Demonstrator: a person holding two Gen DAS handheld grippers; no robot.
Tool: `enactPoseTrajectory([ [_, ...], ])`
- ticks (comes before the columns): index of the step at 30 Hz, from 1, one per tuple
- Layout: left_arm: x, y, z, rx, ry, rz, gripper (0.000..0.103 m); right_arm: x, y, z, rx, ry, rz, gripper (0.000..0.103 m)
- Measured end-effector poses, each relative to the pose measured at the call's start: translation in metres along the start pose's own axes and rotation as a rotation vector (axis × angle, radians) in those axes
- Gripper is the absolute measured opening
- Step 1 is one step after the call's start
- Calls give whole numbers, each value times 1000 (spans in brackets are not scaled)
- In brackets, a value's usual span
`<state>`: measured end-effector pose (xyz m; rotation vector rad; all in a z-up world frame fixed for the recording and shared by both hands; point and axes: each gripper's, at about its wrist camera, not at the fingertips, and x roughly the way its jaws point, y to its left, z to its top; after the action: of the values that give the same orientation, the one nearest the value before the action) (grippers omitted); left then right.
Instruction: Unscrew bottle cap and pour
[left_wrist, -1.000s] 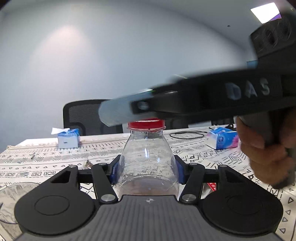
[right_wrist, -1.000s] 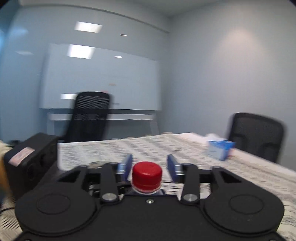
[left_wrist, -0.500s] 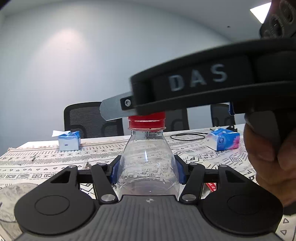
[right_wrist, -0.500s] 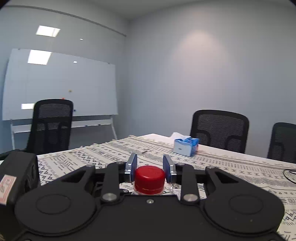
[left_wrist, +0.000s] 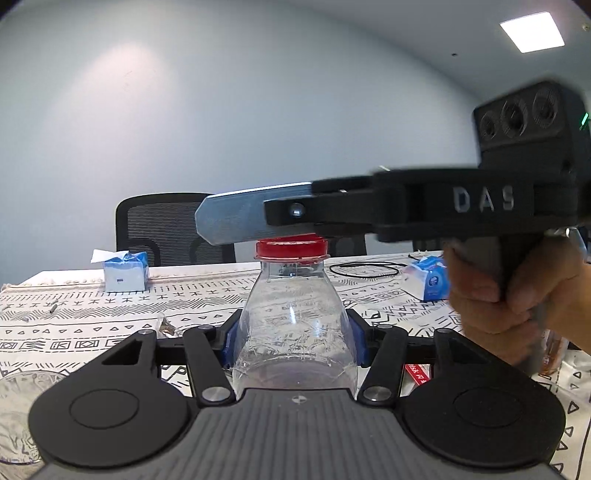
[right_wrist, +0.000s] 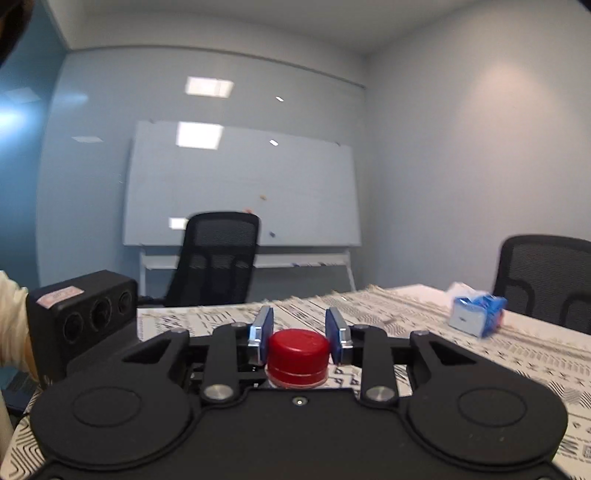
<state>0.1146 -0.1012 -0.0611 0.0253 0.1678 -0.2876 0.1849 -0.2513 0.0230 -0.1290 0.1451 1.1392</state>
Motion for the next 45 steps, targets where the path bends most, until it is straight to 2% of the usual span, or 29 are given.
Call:
enactPoseTrajectory([
  [1, -1, -1, -1, 1, -4, 8, 53, 2, 13, 3, 0, 17, -85, 37],
  [2, -1, -3, -1, 3, -6, 12, 53, 5, 23, 5, -7, 25, -165, 52],
  [3, -2, -4, -2, 9, -9, 16, 53, 9, 30, 7, -10, 28, -231, 59],
  [5, -2, -7, -2, 18, -15, 23, 53, 16, 40, 8, 34, 42, -325, 55],
  [6, -2, -8, -3, 22, -17, 26, 54, 21, 41, 7, 66, 67, -338, 35],
  [9, -1, -7, -2, 21, -17, 22, 54, 27, 42, 2, 112, 84, -350, 33],
  [11, -1, -7, -2, 28, -19, 18, 53, 24, 41, -3, 134, 54, -347, 33],
  [13, -1, -6, -1, 27, -16, 12, 53, 19, 35, -7, 114, 44, -313, 33],
  [18, 0, -1, 0, 11, -5, -10, 51, 13, 8, -13, 68, -2, -126, 33],
  [23, 1, 3, 0, 5, -6, -41, 51, 8, -20, -18, 5, -60, 133, 33],
  [26, 1, 4, 0, 1, -9, -46, 51, 9, -35, -13, 21, -46, 226, 33],
  [29, 3, 5, 0, -1, -13, -34, 52, 8, -23, 0, 20, 12, 137, 35],
  [31, 3, 5, -1, -3, -18, -20, 52, 1, -2, 7, 7, 17, 2, 41],
  [32, 4, 5, -1, -3, -20, -15, 53, -3, 10, 10, 0, 15, -67, 50],
  [34, 4, 5, -2, -2, -26, 1, 53, -6, 29, 13, 10, 22, -201, 51],
  [36, 4, 4, -2, -1, -29, 15, 53, -7, 40, 13, 35, 40, -292, 50],
  [37, 5, 3, -1, -1, -30, 20, 53, -6, 42, 13, 45, 52, -317, 49],
  [39, 5, 4, -1, -1, -32, 25, 53, -4, 47, 12, 62, 72, -353, 36],
  [40, 6, 4, -1, -6, -32, 28, 53, -3, 46, 11, 62, 73, -346, 33],
  [45, 5, 4, 2, -10, -23, 27, 53, -3, 35, 2, 63, 52, -278, 32],
])
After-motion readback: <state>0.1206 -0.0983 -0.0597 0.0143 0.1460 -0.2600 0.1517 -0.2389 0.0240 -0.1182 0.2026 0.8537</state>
